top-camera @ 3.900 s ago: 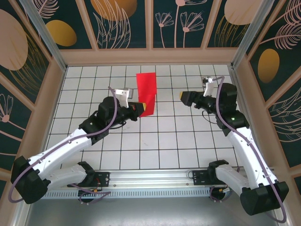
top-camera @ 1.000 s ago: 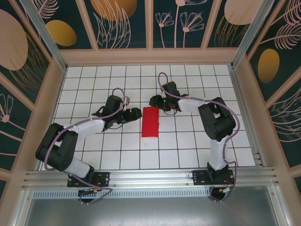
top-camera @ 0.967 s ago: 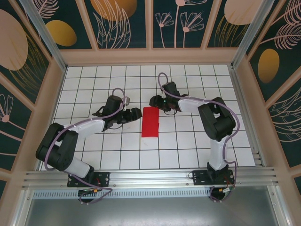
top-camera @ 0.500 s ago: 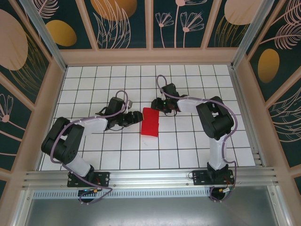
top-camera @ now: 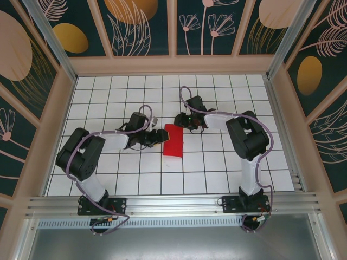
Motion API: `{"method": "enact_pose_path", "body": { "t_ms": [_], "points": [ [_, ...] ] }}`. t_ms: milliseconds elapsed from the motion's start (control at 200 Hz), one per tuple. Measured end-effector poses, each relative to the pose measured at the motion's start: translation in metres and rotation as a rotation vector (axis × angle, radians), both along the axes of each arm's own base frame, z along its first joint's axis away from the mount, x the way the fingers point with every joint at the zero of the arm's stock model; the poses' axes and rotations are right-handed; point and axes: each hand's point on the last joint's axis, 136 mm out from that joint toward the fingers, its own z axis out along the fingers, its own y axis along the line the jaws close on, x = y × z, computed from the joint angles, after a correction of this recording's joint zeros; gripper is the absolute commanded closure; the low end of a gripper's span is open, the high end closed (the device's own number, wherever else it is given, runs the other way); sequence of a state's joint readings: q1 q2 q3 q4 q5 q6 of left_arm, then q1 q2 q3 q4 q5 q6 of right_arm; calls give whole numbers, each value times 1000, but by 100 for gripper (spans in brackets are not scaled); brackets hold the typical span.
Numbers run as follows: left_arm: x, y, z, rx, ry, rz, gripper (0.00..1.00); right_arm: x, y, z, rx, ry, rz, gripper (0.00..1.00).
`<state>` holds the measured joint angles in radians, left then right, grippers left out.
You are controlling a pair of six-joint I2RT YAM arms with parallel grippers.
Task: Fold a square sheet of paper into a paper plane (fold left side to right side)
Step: Third fold the triangle at the center of the table.
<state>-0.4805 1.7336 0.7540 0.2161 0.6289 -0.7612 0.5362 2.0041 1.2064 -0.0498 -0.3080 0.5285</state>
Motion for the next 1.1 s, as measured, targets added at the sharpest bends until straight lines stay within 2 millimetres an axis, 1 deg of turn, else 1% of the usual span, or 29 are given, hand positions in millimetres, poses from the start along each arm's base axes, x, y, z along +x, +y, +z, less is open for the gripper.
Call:
{"method": "enact_pose_path", "body": {
  "t_ms": [120,205,295,400,440,465,525,641,716,806,876,951,986,1016,1031,1046,1076,1096],
  "points": [
    [-3,-4,-5,-2,13,-13,45,0,0,0,0,0,0,57],
    [-5,-6,-7,-3,20,-18,50,0,0,0,0,0,0,58],
    [-4,-7,-6,-3,20,-18,59,0,0,0,-2,-3,5,57],
    [-3,-7,-6,-2,18,-16,71,0,0,0,-4,-7,11,55],
    [-3,-7,-6,-2,19,-14,75,0,0,0,-5,-10,16,53],
    [-3,-6,-6,-1,18,-14,77,0,0,0,-6,-13,20,47],
    [-3,-6,-7,3,19,-9,83,0,2,2,-2,-21,28,40],
    [-3,-7,-7,9,16,-10,89,3,1,9,-16,-65,48,27],
    [-6,-10,-8,10,18,-14,92,8,-6,18,-49,-113,47,22],
    [-9,-14,-7,13,17,-21,94,12,-19,40,-86,-200,43,19],
    [-10,-16,-6,16,14,-18,96,3,-31,62,-103,-278,46,19],
    [-11,-17,-4,15,14,-12,98,-14,-44,84,-110,-363,52,19],
    [-12,-17,-2,14,15,-6,98,-27,-50,94,-115,-411,56,19],
    [-13,-17,0,13,15,-2,99,-34,-53,98,-120,-439,58,19],
    [-13,-17,0,12,15,1,99,-43,-54,101,-121,-457,68,19],
    [-13,-17,1,10,16,3,100,-47,-54,103,-123,-473,73,19],
    [-14,-17,3,7,16,7,100,-64,-53,106,-124,-514,98,19],
    [-14,-17,4,5,16,8,100,-71,-51,106,-122,-524,113,19]
  ]
}}
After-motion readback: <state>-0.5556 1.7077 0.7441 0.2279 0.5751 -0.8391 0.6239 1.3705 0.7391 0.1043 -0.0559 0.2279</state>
